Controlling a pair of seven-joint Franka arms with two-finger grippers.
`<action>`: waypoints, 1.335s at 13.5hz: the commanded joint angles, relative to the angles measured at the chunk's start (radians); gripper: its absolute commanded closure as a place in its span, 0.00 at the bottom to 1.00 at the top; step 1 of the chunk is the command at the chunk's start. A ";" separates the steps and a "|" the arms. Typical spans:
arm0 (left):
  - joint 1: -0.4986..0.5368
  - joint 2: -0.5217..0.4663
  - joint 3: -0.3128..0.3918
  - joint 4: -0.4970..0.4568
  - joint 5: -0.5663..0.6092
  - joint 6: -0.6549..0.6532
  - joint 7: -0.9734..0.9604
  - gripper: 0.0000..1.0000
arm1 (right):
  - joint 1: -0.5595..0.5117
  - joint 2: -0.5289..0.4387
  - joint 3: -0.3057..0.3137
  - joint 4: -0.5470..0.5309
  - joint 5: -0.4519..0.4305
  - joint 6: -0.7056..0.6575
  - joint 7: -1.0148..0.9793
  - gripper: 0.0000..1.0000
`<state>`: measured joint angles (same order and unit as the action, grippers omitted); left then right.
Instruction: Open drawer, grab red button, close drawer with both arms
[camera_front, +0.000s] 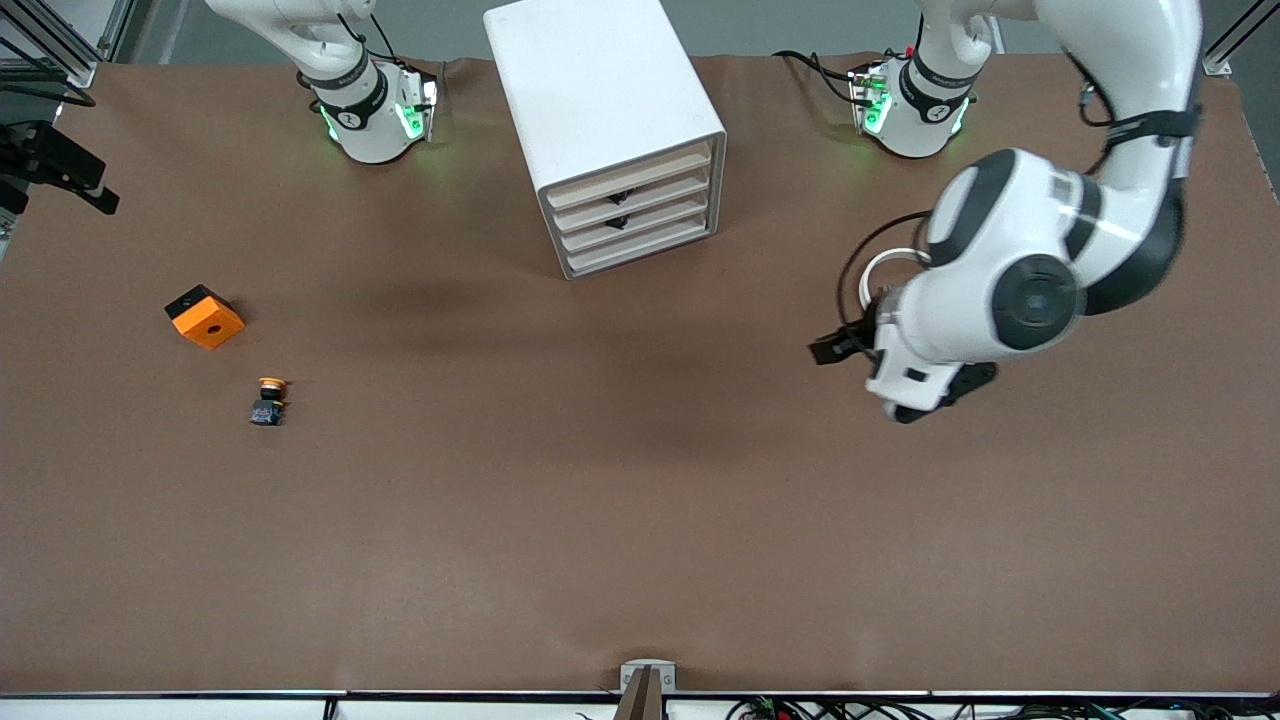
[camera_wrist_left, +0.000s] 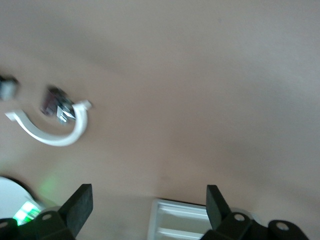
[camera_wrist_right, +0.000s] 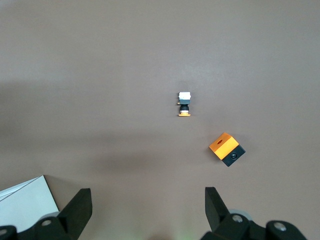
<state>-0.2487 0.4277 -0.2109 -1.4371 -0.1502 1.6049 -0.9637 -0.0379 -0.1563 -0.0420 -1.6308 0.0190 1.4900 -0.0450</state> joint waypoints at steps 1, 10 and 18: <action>-0.058 0.025 0.004 0.044 -0.038 0.022 -0.151 0.00 | -0.005 -0.011 0.001 0.002 0.004 -0.010 -0.003 0.00; -0.184 0.158 0.004 0.103 -0.156 0.108 -0.597 0.00 | -0.004 -0.011 0.001 0.002 0.004 -0.007 -0.001 0.00; -0.199 0.151 0.004 0.103 -0.163 0.130 -0.753 0.00 | -0.005 -0.011 -0.001 0.002 0.004 -0.010 -0.001 0.00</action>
<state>-0.4436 0.5849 -0.2111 -1.3427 -0.2964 1.7480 -1.6700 -0.0379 -0.1563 -0.0438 -1.6308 0.0190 1.4900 -0.0450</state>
